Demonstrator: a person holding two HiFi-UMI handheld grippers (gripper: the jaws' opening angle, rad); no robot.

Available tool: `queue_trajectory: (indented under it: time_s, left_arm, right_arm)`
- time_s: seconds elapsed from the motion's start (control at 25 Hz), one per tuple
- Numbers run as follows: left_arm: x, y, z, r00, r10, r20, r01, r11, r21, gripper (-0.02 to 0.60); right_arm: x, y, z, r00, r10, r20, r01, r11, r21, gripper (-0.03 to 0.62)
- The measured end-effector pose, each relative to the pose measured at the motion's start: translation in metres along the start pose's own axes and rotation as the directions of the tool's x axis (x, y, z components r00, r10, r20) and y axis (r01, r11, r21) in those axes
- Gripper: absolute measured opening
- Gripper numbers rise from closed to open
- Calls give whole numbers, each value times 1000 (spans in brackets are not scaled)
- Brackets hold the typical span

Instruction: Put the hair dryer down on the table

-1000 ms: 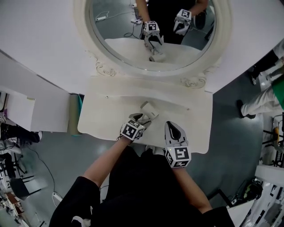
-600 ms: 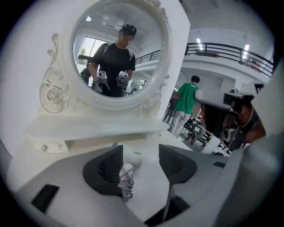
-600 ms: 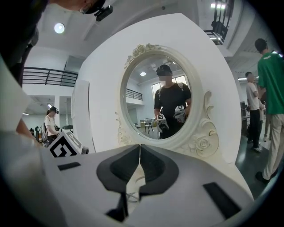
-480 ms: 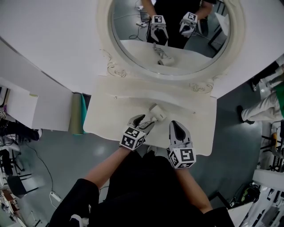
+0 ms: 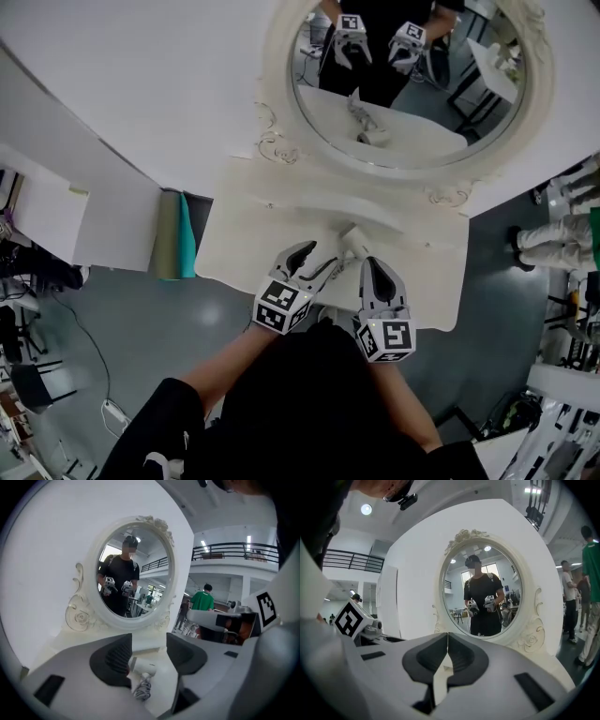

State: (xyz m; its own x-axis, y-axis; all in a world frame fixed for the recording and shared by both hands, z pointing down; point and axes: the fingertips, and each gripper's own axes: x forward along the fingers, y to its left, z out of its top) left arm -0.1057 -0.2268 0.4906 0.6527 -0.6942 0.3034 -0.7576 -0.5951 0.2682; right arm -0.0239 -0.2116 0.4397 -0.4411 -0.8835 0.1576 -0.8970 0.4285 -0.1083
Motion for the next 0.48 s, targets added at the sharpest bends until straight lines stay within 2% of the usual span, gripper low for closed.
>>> queue_trajectory:
  time_s: [0.32, 0.48]
  left_arm:
    - [-32, 10, 58, 989, 11, 148, -18, 999, 48, 212]
    - [-42, 9, 67, 986, 19, 168, -31, 997, 67, 159]
  right_arm:
    - [12, 37, 27, 999, -31, 36, 32, 999, -30, 19]
    - [13, 47, 33, 997, -62, 54, 65, 997, -49, 20]
